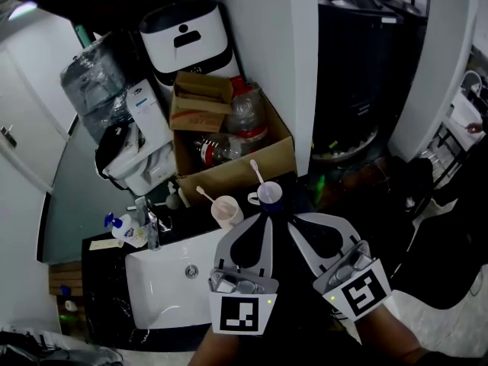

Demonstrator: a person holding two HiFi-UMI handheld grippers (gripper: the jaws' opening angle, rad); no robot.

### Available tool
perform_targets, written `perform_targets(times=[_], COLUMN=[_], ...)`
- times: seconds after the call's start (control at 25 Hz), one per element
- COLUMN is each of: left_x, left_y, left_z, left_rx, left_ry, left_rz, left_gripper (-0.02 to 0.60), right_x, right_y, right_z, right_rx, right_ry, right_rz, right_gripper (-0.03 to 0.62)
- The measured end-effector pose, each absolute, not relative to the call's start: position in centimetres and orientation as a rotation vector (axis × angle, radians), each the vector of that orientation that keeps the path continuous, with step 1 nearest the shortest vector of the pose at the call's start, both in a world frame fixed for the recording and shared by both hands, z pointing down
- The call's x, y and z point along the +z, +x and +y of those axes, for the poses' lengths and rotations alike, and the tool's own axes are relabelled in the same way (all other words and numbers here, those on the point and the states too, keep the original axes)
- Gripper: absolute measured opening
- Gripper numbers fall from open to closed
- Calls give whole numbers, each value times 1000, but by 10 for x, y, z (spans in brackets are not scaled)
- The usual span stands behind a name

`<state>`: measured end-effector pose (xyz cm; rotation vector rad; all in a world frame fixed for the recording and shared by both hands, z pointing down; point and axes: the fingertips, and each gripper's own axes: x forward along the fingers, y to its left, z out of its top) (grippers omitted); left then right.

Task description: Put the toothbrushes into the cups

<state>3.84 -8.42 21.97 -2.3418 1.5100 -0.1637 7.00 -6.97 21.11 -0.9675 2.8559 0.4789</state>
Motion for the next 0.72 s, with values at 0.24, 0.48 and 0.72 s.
perform_targets(times=[0.24,0.48,0.72], left_x=[220,219,222], left_y=[49,55,54], left_z=[-77,-72,-68], left_rx=[-182,-230,-232], left_ry=[-2331,-2308,-2330], left_rz=[1499,1460,1476], left_gripper=[8,9,9], right_x=[215,214,217], right_y=[77,85,84], right_z=[-63,-62,-59], right_rx=[476,467,460], right_ry=[-961,-977,-981], right_rz=[2849,2837,2828], right_gripper=[31,32,31])
